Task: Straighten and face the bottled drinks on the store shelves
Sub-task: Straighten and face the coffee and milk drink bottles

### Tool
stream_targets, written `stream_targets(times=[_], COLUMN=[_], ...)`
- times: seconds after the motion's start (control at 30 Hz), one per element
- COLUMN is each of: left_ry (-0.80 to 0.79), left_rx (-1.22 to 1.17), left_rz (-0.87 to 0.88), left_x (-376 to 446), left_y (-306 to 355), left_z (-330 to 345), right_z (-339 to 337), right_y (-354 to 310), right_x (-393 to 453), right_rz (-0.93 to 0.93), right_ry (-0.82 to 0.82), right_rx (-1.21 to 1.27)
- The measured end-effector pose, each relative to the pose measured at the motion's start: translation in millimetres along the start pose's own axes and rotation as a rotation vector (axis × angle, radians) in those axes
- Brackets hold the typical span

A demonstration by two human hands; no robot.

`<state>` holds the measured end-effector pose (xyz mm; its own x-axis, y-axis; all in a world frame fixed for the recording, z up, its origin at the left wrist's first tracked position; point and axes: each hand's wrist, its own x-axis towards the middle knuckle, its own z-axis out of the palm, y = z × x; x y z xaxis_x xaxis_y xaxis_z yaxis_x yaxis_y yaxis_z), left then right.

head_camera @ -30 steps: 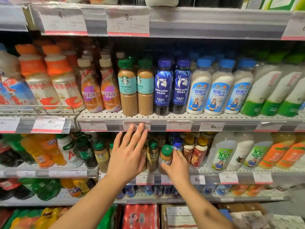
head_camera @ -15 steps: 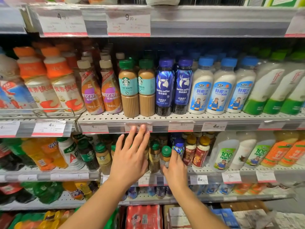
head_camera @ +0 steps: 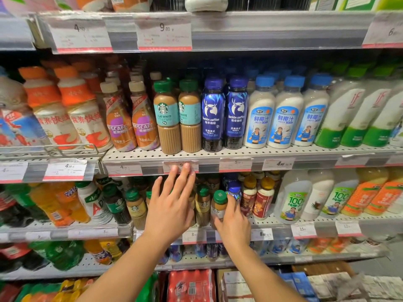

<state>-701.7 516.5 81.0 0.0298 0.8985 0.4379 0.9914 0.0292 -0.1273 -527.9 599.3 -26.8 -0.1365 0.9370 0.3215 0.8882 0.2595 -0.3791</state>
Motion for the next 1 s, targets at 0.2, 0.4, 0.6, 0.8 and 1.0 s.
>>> stream_targets(times=[0.2,0.4,0.6,0.8,1.0], left_ry=[-0.004,-0.015,0.001,0.007,0.014], left_rx=[0.0,0.001,-0.003,0.01,0.021], left_rz=[-0.008,-0.01,-0.003,-0.005,-0.004], left_x=[0.5,0.1,0.4,-0.1,0.1], left_y=[0.9,0.3,0.5,0.2,1.4], left_z=[0.8,0.9,1.9,5.4,6.4], right_z=[6.1,15.6,25.1,33.2,38.4], right_y=[8.6,9.9,13.5,13.8,20.9], right_x=[-16.5,-9.3,0.5,10.9,14.9], right_rz=[0.255,0.263,0.221,0.19,0.162], right_ry=[-0.138,-0.254,-0.282,-0.279,-0.283], right_rx=[0.14,0.055,-0.036,-0.078,-0.078])
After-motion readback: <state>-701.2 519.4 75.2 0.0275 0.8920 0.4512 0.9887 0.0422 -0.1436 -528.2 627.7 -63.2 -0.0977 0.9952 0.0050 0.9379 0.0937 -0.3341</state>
